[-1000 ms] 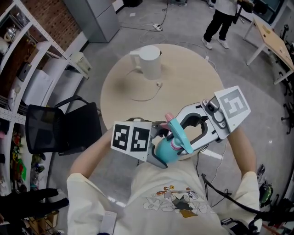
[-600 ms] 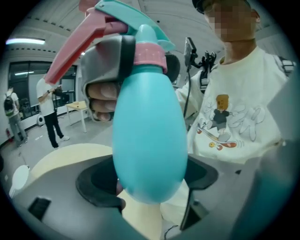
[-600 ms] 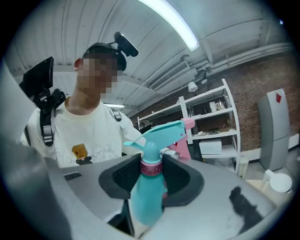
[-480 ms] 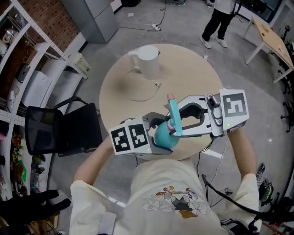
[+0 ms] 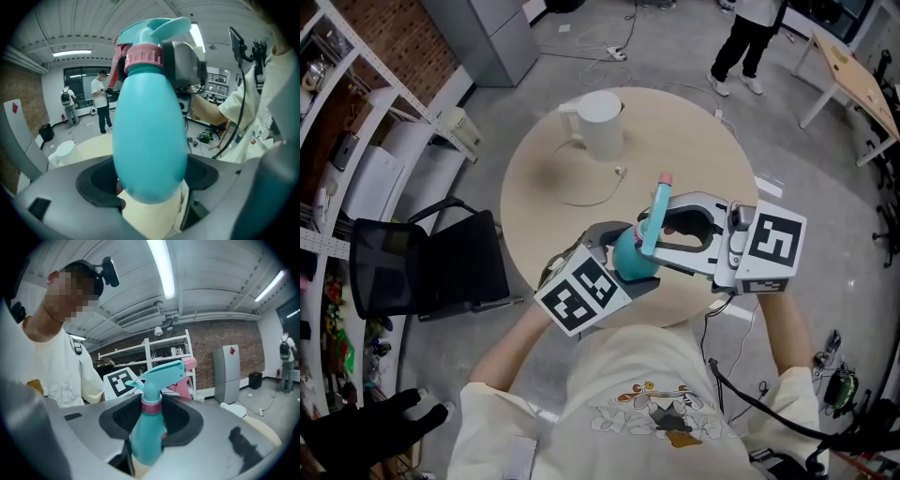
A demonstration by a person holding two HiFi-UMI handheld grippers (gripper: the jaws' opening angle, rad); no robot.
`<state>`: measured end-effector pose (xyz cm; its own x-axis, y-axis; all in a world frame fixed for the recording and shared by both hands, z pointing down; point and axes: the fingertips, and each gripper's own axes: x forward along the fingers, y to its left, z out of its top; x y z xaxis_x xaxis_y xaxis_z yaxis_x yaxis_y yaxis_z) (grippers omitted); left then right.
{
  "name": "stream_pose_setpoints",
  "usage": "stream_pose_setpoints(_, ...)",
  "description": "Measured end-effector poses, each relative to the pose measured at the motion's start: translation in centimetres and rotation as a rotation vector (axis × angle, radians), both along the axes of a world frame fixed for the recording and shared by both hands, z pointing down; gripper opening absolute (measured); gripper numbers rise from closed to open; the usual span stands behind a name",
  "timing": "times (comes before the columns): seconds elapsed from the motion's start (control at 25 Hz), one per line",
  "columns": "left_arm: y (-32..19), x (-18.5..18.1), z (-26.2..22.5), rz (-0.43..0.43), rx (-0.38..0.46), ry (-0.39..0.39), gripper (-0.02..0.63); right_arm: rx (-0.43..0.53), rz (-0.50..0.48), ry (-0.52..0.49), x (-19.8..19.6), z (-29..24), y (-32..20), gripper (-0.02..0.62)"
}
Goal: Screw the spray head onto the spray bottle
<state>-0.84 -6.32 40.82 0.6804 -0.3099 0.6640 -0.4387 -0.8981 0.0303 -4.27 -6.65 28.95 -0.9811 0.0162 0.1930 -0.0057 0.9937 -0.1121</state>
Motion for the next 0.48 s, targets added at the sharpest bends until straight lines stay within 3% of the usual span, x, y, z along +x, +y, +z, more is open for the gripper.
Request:
stream_pose_setpoints(0.32,-3.4,-0.8,1.0,-0.319,0.134,-0.035,0.416,0.066,0.375,0.073,-0.3,1.1,-2.2,0.140)
stream_pose_setpoints(0.48,-4.1,-1.2,1.3,-0.398,0.164,-0.044,0.416,0.092,0.481,0.066,-0.7,1.3,-2.4,0.140)
